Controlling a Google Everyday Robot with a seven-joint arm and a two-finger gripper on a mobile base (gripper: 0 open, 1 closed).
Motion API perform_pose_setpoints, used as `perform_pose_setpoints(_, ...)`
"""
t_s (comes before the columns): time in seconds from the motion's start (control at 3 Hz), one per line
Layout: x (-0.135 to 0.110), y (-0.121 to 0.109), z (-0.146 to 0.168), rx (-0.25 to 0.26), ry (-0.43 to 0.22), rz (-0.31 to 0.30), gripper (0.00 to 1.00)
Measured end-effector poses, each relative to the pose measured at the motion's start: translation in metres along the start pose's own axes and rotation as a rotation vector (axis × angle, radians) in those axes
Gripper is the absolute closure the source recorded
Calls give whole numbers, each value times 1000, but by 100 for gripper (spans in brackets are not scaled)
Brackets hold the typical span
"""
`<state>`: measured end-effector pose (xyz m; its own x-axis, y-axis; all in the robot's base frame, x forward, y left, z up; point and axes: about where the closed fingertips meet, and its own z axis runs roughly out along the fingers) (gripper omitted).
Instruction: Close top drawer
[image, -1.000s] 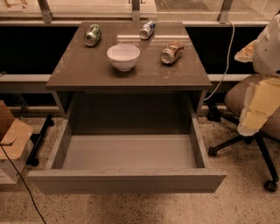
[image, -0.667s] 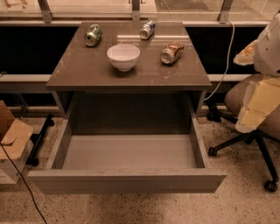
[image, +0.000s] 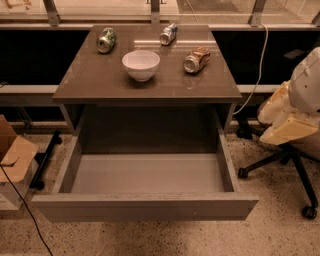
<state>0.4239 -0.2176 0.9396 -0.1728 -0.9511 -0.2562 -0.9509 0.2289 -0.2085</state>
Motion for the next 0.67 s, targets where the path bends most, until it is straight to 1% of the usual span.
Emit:
perform_pose_setpoints(0.33,15,16,26,-51,-17,-5,83)
perform_pose_setpoints(0.67,32,35,62,-113,-49,-14,100)
